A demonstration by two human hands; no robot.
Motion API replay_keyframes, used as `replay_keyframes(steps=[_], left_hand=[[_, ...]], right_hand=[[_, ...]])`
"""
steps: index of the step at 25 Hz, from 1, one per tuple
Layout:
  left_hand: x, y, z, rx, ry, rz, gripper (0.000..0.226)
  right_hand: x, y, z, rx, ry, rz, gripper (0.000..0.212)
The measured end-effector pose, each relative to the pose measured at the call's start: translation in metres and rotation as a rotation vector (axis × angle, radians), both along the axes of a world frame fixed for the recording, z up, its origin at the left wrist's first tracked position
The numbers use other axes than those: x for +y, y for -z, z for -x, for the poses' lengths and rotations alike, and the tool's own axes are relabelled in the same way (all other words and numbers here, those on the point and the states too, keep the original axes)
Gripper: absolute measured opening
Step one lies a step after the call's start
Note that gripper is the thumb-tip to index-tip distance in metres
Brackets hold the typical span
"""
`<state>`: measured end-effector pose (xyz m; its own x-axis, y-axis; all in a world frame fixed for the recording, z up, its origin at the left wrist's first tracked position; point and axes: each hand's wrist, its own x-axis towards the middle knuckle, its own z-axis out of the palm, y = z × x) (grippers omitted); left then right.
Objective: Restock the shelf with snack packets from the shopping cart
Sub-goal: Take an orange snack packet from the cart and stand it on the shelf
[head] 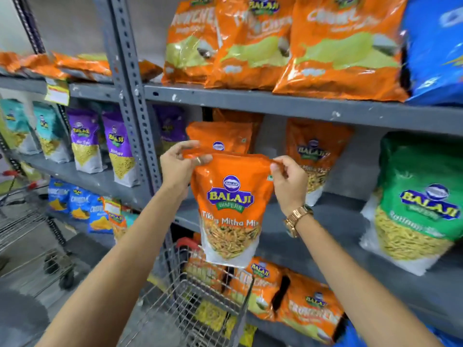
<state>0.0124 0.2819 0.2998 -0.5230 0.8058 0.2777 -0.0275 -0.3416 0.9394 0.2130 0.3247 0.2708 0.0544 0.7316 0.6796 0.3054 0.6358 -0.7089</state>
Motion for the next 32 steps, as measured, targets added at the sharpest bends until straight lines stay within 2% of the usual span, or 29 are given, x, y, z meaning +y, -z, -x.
replay_keyframes(steps=[5, 7, 11, 14, 16, 19, 21, 23, 25, 27, 29, 32], left_hand=[[0.069, -0.012, -0.060, 0.066, 0.030, 0.017, 0.032], [0.094, -0.010, -0.081, 0.044, 0.053, 0.066, 0.033], [0.138, -0.001, -0.110, 0.021, 0.106, 0.146, 0.053], [0.163, 0.007, -0.124, 0.104, 0.104, 0.135, 0.053], [0.177, 0.012, -0.131, 0.080, 0.118, 0.125, 0.053], [0.186, 0.020, -0.132, 0.093, 0.091, 0.168, 0.061], [0.185, 0.033, -0.124, 0.081, 0.056, 0.157, 0.056], [0.172, 0.056, -0.110, 0.072, -0.026, 0.154, 0.048], [0.158, 0.083, -0.096, 0.141, -0.162, 0.155, 0.040], [0.149, 0.108, -0.080, 0.259, -0.296, 0.184, 0.038], [0.145, 0.125, -0.066, 0.362, -0.379, 0.239, 0.046], [0.145, 0.144, -0.048, 0.495, -0.489, 0.403, 0.073]], right_hand=[[0.033, -0.008, -0.058, -0.031, 0.161, -0.060, 0.029], [0.044, -0.008, -0.077, -0.046, 0.195, -0.052, 0.024], [0.064, 0.000, -0.104, -0.067, 0.265, 0.005, 0.019], [0.079, 0.009, -0.116, -0.042, 0.291, 0.036, 0.028], [0.089, 0.014, -0.122, -0.012, 0.323, 0.054, 0.036], [0.091, 0.030, -0.124, 0.100, 0.230, 0.116, 0.028], [0.089, 0.057, -0.122, 0.068, 0.119, 0.249, 0.031], [0.088, 0.086, -0.119, 0.004, 0.038, 0.407, 0.053], [0.087, 0.107, -0.115, -0.039, -0.013, 0.502, 0.070], [0.085, 0.119, -0.109, -0.051, -0.054, 0.548, 0.074], [0.085, 0.126, -0.104, -0.061, -0.064, 0.567, 0.075], [0.087, 0.134, -0.099, -0.088, -0.049, 0.574, 0.078]])
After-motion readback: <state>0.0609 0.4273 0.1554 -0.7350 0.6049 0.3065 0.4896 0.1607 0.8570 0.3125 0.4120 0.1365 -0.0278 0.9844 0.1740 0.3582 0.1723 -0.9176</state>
